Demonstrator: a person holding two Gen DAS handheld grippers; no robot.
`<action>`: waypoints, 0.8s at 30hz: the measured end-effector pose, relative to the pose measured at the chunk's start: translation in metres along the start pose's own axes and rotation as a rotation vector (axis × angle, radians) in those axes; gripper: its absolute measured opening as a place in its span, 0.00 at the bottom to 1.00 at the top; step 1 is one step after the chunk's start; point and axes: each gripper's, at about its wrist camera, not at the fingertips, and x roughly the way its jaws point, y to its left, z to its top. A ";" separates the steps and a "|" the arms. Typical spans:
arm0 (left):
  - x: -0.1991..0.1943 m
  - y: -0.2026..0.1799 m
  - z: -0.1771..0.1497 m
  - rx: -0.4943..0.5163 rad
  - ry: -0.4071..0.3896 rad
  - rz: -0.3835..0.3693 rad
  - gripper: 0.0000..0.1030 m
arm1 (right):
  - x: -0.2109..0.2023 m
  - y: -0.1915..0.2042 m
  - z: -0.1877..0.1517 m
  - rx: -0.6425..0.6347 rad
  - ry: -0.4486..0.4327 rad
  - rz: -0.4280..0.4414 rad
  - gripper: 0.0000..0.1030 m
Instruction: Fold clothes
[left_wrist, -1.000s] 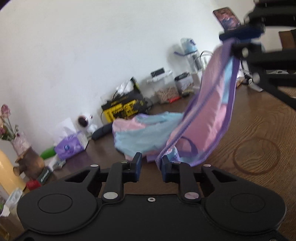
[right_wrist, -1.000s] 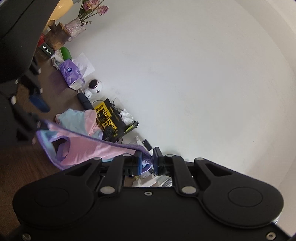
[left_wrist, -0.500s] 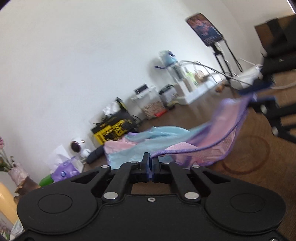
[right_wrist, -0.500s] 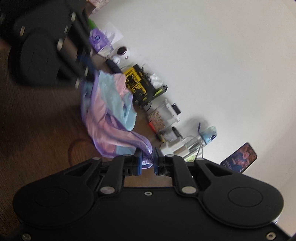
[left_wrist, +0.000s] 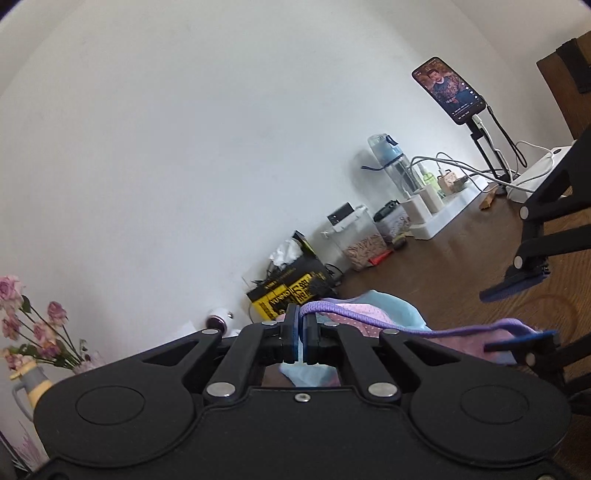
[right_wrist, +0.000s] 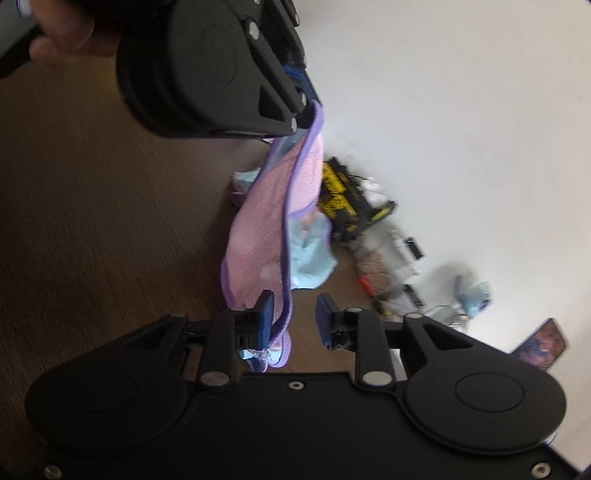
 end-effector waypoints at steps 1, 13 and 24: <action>-0.003 -0.001 -0.002 0.017 -0.029 0.009 0.02 | 0.000 -0.004 0.000 0.021 0.000 0.055 0.33; -0.011 -0.008 -0.018 0.084 -0.021 0.036 0.02 | 0.025 -0.027 -0.002 0.233 0.061 0.249 0.05; -0.027 -0.037 -0.040 0.205 0.086 -0.005 0.48 | -0.004 -0.025 0.013 0.075 -0.094 -0.098 0.05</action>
